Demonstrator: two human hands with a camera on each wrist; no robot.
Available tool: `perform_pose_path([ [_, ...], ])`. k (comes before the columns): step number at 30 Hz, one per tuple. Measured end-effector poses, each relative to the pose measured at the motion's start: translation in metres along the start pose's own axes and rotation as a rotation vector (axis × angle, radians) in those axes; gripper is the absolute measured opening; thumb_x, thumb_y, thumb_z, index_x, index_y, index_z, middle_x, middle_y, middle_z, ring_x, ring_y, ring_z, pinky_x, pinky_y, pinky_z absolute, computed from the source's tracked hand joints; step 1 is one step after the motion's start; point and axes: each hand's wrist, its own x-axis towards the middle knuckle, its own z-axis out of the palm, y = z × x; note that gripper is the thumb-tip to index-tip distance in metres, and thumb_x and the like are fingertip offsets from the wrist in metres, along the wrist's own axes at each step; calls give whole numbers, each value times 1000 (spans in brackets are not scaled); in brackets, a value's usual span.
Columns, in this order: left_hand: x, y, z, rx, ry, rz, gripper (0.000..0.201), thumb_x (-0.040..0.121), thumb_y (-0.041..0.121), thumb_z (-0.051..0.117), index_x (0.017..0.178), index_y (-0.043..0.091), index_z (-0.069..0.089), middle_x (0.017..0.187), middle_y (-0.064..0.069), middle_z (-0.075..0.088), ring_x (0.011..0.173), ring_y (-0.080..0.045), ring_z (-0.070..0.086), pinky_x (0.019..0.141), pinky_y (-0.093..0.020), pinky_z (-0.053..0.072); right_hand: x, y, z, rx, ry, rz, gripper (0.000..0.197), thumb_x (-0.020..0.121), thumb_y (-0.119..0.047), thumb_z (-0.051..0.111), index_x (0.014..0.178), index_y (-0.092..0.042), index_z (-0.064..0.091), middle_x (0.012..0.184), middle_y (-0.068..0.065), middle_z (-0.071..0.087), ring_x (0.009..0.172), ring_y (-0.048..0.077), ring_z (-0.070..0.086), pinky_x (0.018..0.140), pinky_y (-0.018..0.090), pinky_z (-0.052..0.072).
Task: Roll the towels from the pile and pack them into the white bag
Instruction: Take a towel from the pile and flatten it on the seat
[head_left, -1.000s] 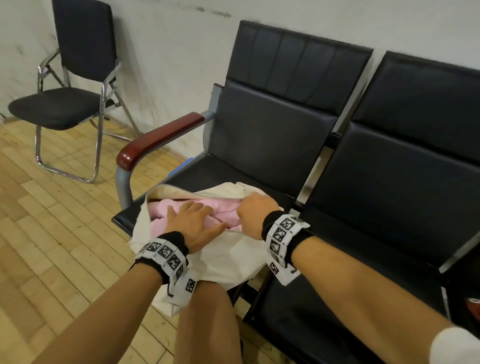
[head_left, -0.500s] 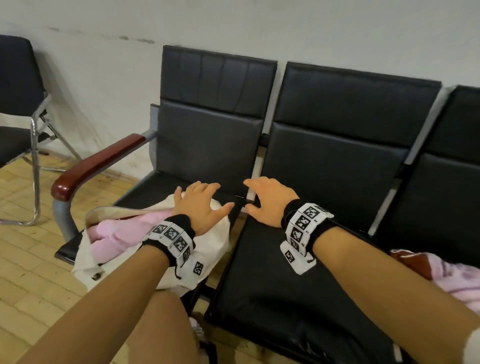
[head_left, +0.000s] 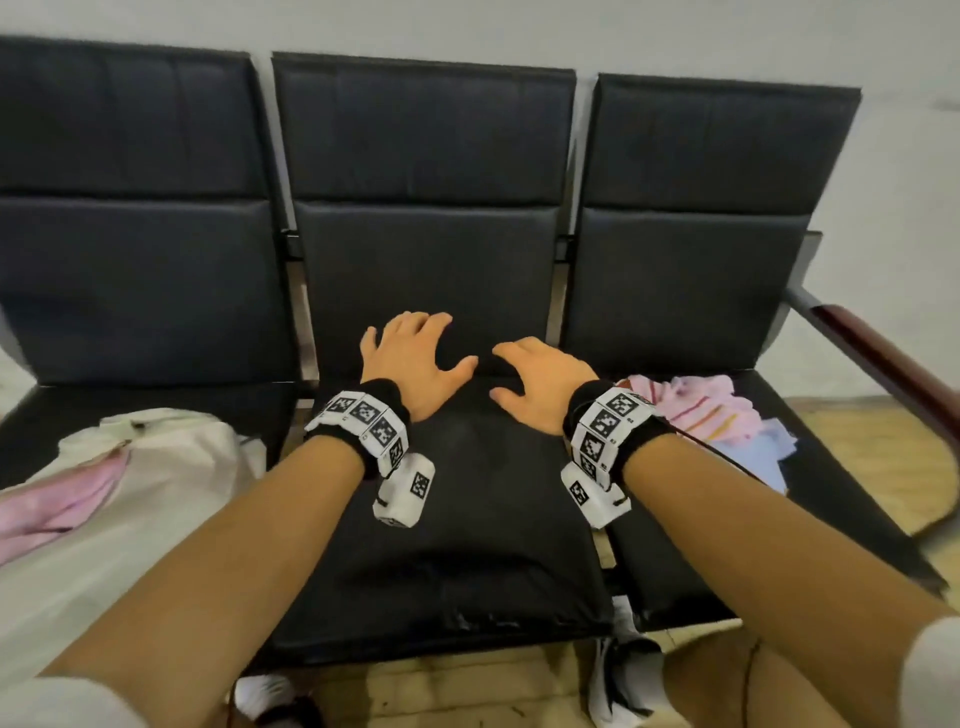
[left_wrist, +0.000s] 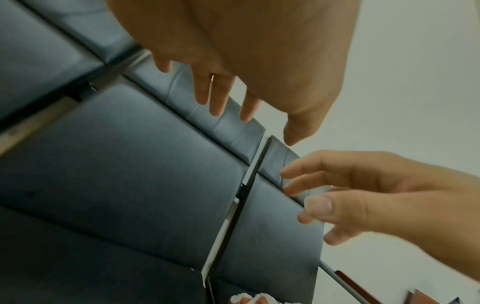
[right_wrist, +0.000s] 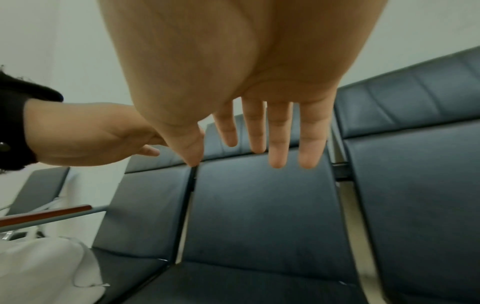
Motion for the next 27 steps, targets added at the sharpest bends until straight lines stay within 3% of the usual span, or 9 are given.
perform_pose_path([
  [5, 16, 47, 56, -111, -74, 0, 68, 89, 62, 53, 147, 31, 37, 157, -3, 32, 148, -24, 21, 118, -54, 19, -22, 73, 36, 37, -70, 155, 61, 93, -46, 54, 146, -22, 37, 143, 2, 43, 126, 25, 49, 101, 42, 46],
  [13, 23, 94, 130, -215, -200, -15, 67, 90, 54, 58, 148, 29, 36, 157, -4, 31, 145, -26, 26, 116, -51, 27, -45, 179, 102, -44, -137, 415, 56, 86, -41, 57, 137, -20, 48, 134, 8, 49, 121, 31, 48, 99, 45, 45],
  [15, 24, 100, 144, -229, -233, -37, 66, 90, 51, 60, 148, 29, 36, 156, -3, 33, 144, -26, 29, 114, -51, 30, -46, 202, 113, -100, -157, 467, 57, 84, -39, 58, 136, -19, 50, 142, 8, 42, 129, 31, 40, 105, 47, 39],
  [19, 25, 105, 169, -241, -279, -66, 66, 90, 47, 62, 148, 28, 37, 153, -1, 36, 140, -25, 34, 112, -49, 33, -43, 243, 136, -155, -209, 553, 63, 87, -43, 59, 146, -27, 42, 164, 9, 0, 150, 31, 2, 119, 49, 11],
  [21, 25, 103, 177, -234, -301, -71, 66, 90, 46, 62, 148, 28, 36, 153, -2, 37, 140, -25, 35, 110, -48, 33, -44, 258, 142, -153, -240, 596, 67, 89, -50, 56, 149, -26, 36, 165, 8, -4, 151, 30, -5, 119, 50, 7],
  [24, 26, 99, 180, -232, -334, -73, 65, 91, 46, 62, 148, 29, 34, 151, -3, 40, 138, -25, 37, 108, -47, 34, -43, 266, 134, -43, -159, 628, 74, 89, -36, 59, 152, -13, 27, 161, 10, 20, 148, 29, 16, 118, 46, 23],
  [27, 28, 93, 176, -272, -331, -81, 65, 91, 43, 63, 148, 29, 35, 148, -5, 43, 136, -26, 40, 108, -46, 38, -33, 249, 120, 206, 58, 552, 67, 85, -17, 65, 147, -9, 41, 145, 17, 45, 133, 33, 43, 110, 37, 35],
])
